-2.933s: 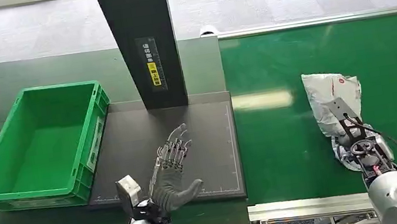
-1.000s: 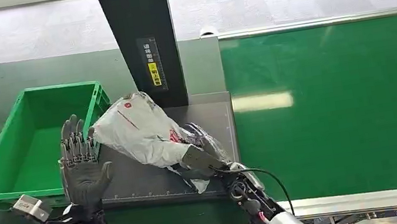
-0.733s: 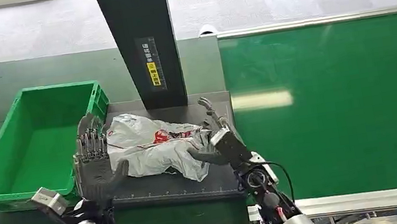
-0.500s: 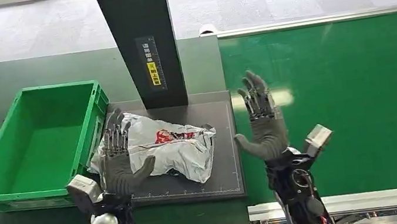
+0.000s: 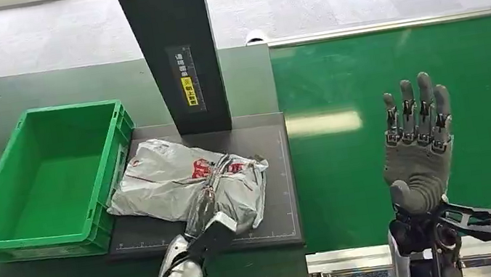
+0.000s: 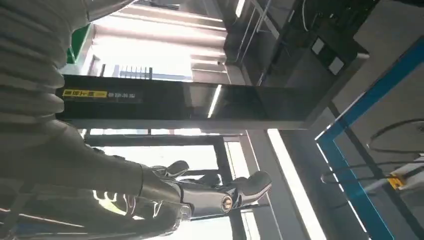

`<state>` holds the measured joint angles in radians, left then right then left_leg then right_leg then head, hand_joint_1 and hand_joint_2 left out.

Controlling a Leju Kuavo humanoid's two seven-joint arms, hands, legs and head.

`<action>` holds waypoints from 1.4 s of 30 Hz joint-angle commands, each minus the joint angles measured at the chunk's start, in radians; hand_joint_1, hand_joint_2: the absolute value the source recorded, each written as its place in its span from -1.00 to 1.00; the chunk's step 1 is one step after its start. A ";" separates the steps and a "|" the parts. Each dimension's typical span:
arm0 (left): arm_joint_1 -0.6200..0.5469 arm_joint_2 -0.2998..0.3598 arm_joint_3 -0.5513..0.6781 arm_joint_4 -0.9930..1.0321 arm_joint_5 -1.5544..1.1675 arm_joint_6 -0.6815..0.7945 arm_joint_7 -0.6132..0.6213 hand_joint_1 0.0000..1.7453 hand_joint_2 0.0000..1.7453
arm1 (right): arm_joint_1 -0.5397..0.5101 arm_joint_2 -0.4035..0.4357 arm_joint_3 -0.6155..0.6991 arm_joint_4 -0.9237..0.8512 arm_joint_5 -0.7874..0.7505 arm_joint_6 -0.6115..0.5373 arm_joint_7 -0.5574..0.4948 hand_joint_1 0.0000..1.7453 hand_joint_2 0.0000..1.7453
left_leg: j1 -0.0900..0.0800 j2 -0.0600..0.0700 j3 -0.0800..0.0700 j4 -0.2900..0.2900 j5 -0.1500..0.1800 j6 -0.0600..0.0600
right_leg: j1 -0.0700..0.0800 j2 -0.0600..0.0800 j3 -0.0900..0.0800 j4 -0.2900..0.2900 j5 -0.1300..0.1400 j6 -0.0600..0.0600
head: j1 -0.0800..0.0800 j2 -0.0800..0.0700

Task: Moved the parcel from conveyor to table for the left to box.

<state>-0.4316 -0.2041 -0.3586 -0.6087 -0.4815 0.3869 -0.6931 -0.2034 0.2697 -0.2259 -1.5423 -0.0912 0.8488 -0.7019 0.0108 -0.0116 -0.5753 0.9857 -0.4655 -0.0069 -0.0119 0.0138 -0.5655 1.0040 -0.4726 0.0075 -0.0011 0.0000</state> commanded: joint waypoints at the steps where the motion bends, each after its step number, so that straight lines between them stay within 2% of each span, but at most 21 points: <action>1: -0.131 0.008 -0.027 0.300 -0.255 0.172 0.228 -1.00 1.00 | -0.009 0.017 -0.042 0.005 -0.002 -0.003 0.004 -1.00 1.00 | 0.000 0.000 0.001 0.000 0.000 0.000 | 0.001 -0.002 0.001 -0.001 0.000 0.000 | 0.000 0.000; 5: -0.151 0.054 -0.011 0.317 -0.389 0.229 0.382 -1.00 1.00 | 0.011 0.015 -0.057 -0.008 -0.009 0.008 0.004 -1.00 1.00 | 0.001 0.001 0.001 -0.002 0.001 0.000 | 0.001 -0.002 0.002 -0.002 0.001 -0.001 | 0.000 0.000; 6: -0.147 0.062 0.014 0.307 -0.409 0.241 0.390 0.86 1.00 | 0.014 0.015 -0.059 -0.010 -0.008 0.013 0.004 -1.00 1.00 | 0.000 0.001 0.001 -0.001 0.000 0.000 | 0.001 0.000 0.002 -0.001 0.000 -0.001 | 0.000 0.000; 7: -0.146 0.067 0.021 0.306 -0.420 0.254 0.401 1.00 1.00 | 0.015 0.014 -0.059 -0.007 -0.009 0.014 0.004 -1.00 1.00 | 0.001 0.002 0.002 -0.002 0.001 0.000 | 0.001 0.000 0.002 -0.002 0.001 -0.001 | 0.000 0.000; 17: -0.121 0.069 0.092 0.279 -0.438 0.283 0.352 1.00 1.00 | 0.026 0.009 -0.058 -0.001 -0.013 0.008 0.004 -1.00 1.00 | 0.000 0.003 0.005 -0.001 0.000 0.000 | 0.001 0.002 0.004 -0.001 0.000 0.000 | 0.000 0.000; 19: -0.114 0.054 0.164 0.260 -0.396 0.263 0.248 1.00 1.00 | 0.032 0.009 -0.055 -0.006 -0.007 -0.001 0.004 -1.00 1.00 | 0.000 0.002 0.005 -0.001 0.000 0.000 | 0.001 0.001 0.004 -0.001 0.000 0.000 | 0.000 0.000; 21: -0.096 0.022 0.304 0.193 -0.232 0.115 -0.005 1.00 1.00 | 0.040 0.009 -0.052 -0.011 -0.004 -0.006 0.004 -1.00 1.00 | 0.000 0.002 0.004 -0.001 0.000 0.000 | 0.001 0.001 0.004 -0.001 0.000 0.000 | 0.000 0.000; 22: -0.013 0.039 0.206 -0.046 -0.067 -0.024 -0.005 1.00 1.00 | 0.039 0.008 -0.050 -0.009 0.000 -0.009 0.004 -1.00 1.00 | 0.000 0.003 0.004 -0.001 0.000 0.000 | 0.001 0.001 0.004 -0.001 0.001 0.000 | 0.000 0.000; 23: 0.018 0.062 0.134 -0.146 0.022 -0.057 -0.005 1.00 1.00 | 0.039 0.007 -0.051 -0.006 0.002 -0.009 0.004 -1.00 1.00 | 0.000 0.001 0.003 -0.001 0.000 0.000 | 0.001 0.000 0.003 -0.001 0.000 0.000 | 0.000 0.000; 25: 0.101 0.137 -0.064 -0.495 0.183 -0.074 -0.005 1.00 1.00 | 0.029 0.002 -0.061 0.005 0.001 -0.006 0.004 -1.00 1.00 | 0.000 0.001 0.002 -0.001 0.000 0.000 | 0.000 0.000 0.002 0.000 0.000 0.000 | 0.000 0.000; 26: 0.101 0.137 -0.064 -0.495 0.183 -0.074 -0.005 1.00 1.00 | 0.029 0.002 -0.061 0.005 0.001 -0.006 0.004 -1.00 1.00 | 0.000 0.002 0.001 0.000 0.000 0.000 | 0.001 0.000 0.002 0.000 0.000 -0.001 | 0.000 0.000; 27: 0.142 0.154 -0.123 -0.653 0.071 0.055 -0.005 1.00 1.00 | 0.029 0.002 -0.078 0.002 -0.003 -0.005 0.004 -1.00 1.00 | 0.001 0.002 0.001 0.001 0.000 0.000 | 0.001 0.001 0.001 0.000 0.000 0.000 | 0.000 0.000; 29: 0.156 0.155 -0.129 -0.690 0.060 0.060 -0.005 1.00 1.00 | 0.032 0.001 -0.081 0.000 -0.005 -0.004 0.004 -1.00 1.00 | 0.001 0.001 0.000 0.001 0.000 0.000 | 0.001 0.000 0.000 0.000 0.000 0.000 | 0.000 0.000; 30: 0.226 0.141 -0.119 -0.856 -0.009 0.050 -0.005 1.00 1.00 | 0.046 -0.003 -0.088 -0.011 -0.013 0.007 0.004 -1.00 1.00 | 0.001 0.002 -0.001 0.000 -0.001 0.001 | 0.001 0.000 0.001 0.000 0.000 0.000 | 0.000 0.000; 32: 0.281 0.155 -0.131 -1.002 -0.023 0.050 -0.005 1.00 1.00 | 0.055 0.002 -0.095 -0.019 -0.010 0.011 0.004 -1.00 1.00 | 0.001 0.001 0.000 0.000 -0.002 0.001 | 0.001 0.000 0.001 -0.001 -0.001 0.000 | 0.000 0.000; 34: 0.306 0.223 -0.212 -1.182 0.056 0.086 -0.005 1.00 1.00 | 0.067 0.013 -0.110 -0.031 -0.007 0.019 0.004 -1.00 1.00 | 0.001 0.003 -0.001 0.001 -0.001 0.000 | 0.001 0.002 -0.001 0.000 0.000 0.000 | 0.000 0.000; 35: 0.306 0.223 -0.212 -1.182 0.056 0.086 -0.005 1.00 1.00 | 0.067 0.013 -0.110 -0.031 -0.007 0.019 0.004 -1.00 1.00 | 0.000 0.003 -0.001 0.000 -0.002 0.000 | 0.001 0.002 0.000 0.000 -0.001 -0.001 | 0.000 0.000; 36: 0.315 0.262 -0.245 -1.272 0.096 0.115 -0.005 1.00 1.00 | 0.078 0.017 -0.115 -0.040 -0.008 0.024 0.004 -1.00 1.00 | 0.000 0.002 -0.001 0.001 -0.002 -0.001 | 0.000 0.001 -0.001 0.001 -0.001 0.000 | 0.000 0.000; 41: 0.315 0.262 -0.245 -1.272 0.096 0.115 -0.005 1.00 1.00 | 0.078 0.017 -0.115 -0.040 -0.008 0.024 0.004 -1.00 1.00 | 0.000 0.001 0.000 -0.001 -0.001 -0.001 | 0.001 0.000 0.000 0.000 -0.001 -0.001 | 0.000 0.000; 42: 0.302 0.278 -0.258 -1.298 0.096 0.203 -0.005 1.00 1.00 | 0.082 0.024 -0.121 -0.050 -0.004 0.024 0.004 -1.00 1.00 | 0.000 0.002 0.000 -0.001 -0.001 0.000 | 0.001 0.000 0.000 -0.001 0.000 -0.001 | -0.001 0.000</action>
<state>-0.1480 -0.0217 -0.5250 -1.7058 -0.3937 0.4994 -0.7023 -0.1250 0.2827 -0.3033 -1.5820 -0.1003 0.8686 -0.7019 0.0112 -0.0111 -0.5756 0.9851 -0.4665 -0.0077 -0.0113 0.0146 -0.5659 1.0040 -0.4731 0.0072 -0.0019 0.0000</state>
